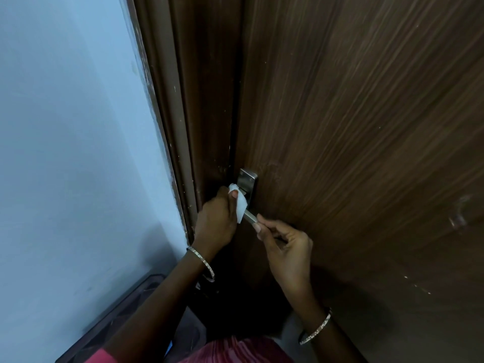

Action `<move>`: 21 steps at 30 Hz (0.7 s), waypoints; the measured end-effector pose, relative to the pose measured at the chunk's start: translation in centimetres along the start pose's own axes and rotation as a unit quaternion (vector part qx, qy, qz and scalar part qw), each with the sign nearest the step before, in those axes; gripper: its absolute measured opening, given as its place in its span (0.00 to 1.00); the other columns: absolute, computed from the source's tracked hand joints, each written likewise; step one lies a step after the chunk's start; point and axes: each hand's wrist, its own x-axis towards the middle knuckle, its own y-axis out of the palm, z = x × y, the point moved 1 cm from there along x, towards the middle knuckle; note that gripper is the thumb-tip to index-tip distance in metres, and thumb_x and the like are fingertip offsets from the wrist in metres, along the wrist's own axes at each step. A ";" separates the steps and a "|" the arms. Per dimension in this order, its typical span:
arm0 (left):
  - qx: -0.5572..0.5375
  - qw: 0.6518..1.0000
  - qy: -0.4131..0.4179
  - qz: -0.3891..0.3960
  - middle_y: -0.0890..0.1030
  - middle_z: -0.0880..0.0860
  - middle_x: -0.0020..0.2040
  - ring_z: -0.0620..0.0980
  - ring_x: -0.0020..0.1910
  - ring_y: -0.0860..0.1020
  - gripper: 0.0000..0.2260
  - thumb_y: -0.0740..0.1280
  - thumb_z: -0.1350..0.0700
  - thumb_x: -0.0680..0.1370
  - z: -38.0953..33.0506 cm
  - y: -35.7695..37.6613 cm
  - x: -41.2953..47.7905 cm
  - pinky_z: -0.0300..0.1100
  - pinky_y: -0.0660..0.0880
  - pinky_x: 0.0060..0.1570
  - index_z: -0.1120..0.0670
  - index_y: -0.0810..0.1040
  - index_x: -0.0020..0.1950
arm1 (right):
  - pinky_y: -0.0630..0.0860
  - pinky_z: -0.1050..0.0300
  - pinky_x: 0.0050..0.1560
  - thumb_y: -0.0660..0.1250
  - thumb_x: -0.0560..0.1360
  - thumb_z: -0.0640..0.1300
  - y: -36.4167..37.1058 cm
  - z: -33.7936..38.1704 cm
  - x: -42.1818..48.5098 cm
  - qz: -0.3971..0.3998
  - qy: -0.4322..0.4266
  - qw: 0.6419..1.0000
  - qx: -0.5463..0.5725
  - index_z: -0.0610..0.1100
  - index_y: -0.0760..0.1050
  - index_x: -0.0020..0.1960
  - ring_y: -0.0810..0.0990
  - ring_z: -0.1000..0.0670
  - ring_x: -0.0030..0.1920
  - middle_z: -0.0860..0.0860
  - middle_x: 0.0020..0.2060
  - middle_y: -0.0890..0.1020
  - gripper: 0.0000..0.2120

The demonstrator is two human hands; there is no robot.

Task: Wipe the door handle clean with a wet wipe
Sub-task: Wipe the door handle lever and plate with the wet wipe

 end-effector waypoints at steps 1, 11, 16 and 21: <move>0.013 1.000 0.010 -0.003 0.82 0.58 0.45 0.59 0.42 0.82 0.17 0.51 0.47 0.85 0.1 0.0 -0.1 0.43 0.71 0.35 0.57 0.73 0.59 | 0.84 0.58 0.49 0.74 0.75 0.43 0.0 -0.1 0.0 0.000 0.002 1.000 -0.002 0.52 0.85 0.55 0.87 0.58 0.47 0.56 0.47 0.88 0.09; -0.182 0.970 -0.133 0.091 0.79 0.55 0.47 0.58 0.44 0.82 0.16 0.55 0.45 0.84 1.3 -0.3 0.0 0.61 0.81 0.43 0.55 0.74 0.57 | 0.83 0.63 0.48 0.74 0.75 0.43 0.1 -0.1 -0.1 -0.004 0.002 1.000 0.014 0.56 0.83 0.54 0.87 0.58 0.46 0.55 0.45 0.89 0.11; -0.252 0.939 -0.194 0.130 0.82 0.60 0.52 0.56 0.45 0.84 0.22 0.55 0.42 0.83 0.5 0.3 1.0 0.56 0.83 0.45 0.57 0.76 0.63 | 0.84 0.61 0.47 0.73 0.76 0.43 0.2 -0.4 -0.1 -0.002 0.001 1.000 0.008 0.50 0.85 0.55 0.88 0.58 0.44 0.57 0.44 0.88 0.08; -0.300 0.922 -0.198 0.143 0.84 0.61 0.47 0.58 0.43 0.84 0.22 0.54 0.42 0.83 0.6 0.7 0.6 0.54 0.82 0.44 0.57 0.75 0.63 | 0.84 0.59 0.48 0.73 0.76 0.43 0.2 -0.5 -0.1 -0.009 0.002 1.000 0.014 0.51 0.85 0.55 0.88 0.57 0.45 0.58 0.45 0.88 0.09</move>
